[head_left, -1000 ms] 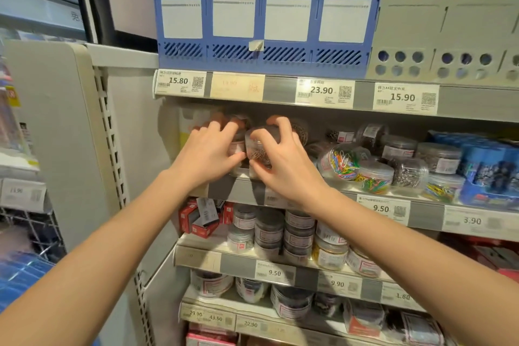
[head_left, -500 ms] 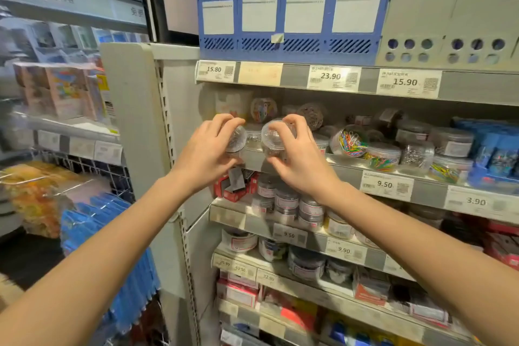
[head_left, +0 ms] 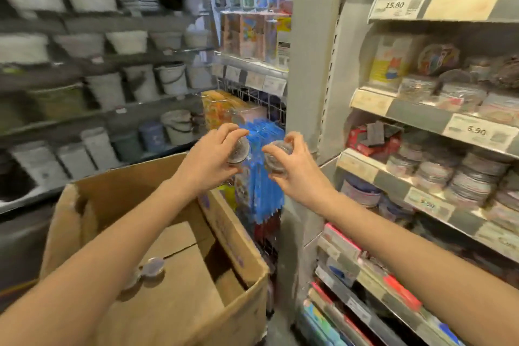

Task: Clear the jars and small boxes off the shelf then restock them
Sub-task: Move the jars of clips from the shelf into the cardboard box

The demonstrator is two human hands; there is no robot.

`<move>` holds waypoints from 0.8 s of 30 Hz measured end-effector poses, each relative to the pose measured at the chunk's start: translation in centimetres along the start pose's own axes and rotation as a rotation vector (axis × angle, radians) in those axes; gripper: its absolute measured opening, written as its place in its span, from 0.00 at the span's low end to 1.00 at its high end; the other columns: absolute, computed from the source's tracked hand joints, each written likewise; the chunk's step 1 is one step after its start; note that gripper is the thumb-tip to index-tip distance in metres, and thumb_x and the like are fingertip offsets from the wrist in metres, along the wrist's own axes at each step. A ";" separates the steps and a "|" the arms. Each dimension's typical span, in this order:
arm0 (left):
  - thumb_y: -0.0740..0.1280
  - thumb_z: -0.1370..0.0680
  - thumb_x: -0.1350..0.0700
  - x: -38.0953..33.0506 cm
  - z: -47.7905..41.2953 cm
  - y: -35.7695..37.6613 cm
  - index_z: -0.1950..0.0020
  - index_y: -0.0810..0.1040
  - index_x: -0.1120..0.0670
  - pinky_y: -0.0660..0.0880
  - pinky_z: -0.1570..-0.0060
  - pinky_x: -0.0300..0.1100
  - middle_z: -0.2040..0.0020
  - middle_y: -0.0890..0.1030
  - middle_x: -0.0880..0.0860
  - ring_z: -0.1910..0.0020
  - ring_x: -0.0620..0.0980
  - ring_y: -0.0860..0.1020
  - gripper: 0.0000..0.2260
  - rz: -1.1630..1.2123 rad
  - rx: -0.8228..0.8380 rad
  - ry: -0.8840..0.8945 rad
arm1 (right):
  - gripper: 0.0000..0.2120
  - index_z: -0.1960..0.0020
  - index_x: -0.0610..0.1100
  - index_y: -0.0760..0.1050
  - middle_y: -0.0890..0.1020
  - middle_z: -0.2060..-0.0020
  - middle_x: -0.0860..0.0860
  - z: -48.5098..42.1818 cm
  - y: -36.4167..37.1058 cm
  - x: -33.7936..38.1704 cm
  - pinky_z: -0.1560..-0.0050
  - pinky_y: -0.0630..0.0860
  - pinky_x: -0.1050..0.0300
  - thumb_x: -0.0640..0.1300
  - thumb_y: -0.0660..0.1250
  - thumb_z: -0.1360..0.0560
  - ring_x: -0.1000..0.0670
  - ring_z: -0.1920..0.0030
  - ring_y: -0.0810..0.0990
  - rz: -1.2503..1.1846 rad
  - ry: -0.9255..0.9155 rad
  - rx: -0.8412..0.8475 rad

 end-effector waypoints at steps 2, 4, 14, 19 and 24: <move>0.77 0.35 0.54 2.3 3.2 0.6 0.31 0.67 0.56 0.75 0.48 0.55 0.37 0.71 0.57 0.45 0.61 0.75 0.35 -0.009 0.037 -0.083 | 0.28 0.34 0.49 0.70 0.63 0.40 0.40 -1.0 3.1 2.0 0.42 0.73 0.43 0.38 0.73 0.32 0.37 0.39 0.68 -0.019 -0.040 0.051; 0.77 0.34 0.53 4.3 6.1 1.3 0.30 0.67 0.55 0.75 0.46 0.53 0.36 0.70 0.56 0.44 0.60 0.74 0.35 -0.026 0.079 -0.160 | 0.27 0.33 0.50 0.69 0.62 0.39 0.40 -2.0 5.9 3.8 0.43 0.73 0.44 0.39 0.72 0.30 0.37 0.39 0.66 -0.031 -0.069 0.104; 0.72 0.27 0.49 11.9 18.6 7.0 0.28 0.61 0.51 0.73 0.50 0.47 0.34 0.63 0.55 0.43 0.57 0.72 0.31 -0.122 0.365 -0.724 | 0.26 0.31 0.50 0.66 0.64 0.37 0.42 -4.8 21.6 11.5 0.40 0.72 0.47 0.43 0.70 0.27 0.42 0.40 0.68 0.001 -0.177 0.317; 0.67 0.23 0.53 11.9 24.4 12.3 0.31 0.61 0.52 0.73 0.51 0.49 0.34 0.61 0.58 0.44 0.59 0.72 0.24 -0.096 0.574 -0.989 | 0.21 0.34 0.48 0.66 0.65 0.41 0.42 -1.8 29.7 13.0 0.50 0.69 0.49 0.42 0.64 0.26 0.39 0.45 0.69 0.006 -0.222 0.549; 0.67 0.24 0.55 10.2 28.1 16.8 0.29 0.60 0.50 0.73 0.43 0.51 0.33 0.62 0.58 0.36 0.59 0.67 0.26 -0.083 0.603 -1.113 | 0.23 0.31 0.49 0.65 0.66 0.39 0.40 1.3 35.4 13.3 0.42 0.73 0.47 0.47 0.66 0.25 0.40 0.41 0.71 -0.118 -0.179 0.750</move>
Point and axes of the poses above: each hand's wrist, its own z-axis away from the middle knuckle, its own y-axis out of the palm, x = y × z, the point moved 2 cm from there along -z, towards the middle knuckle
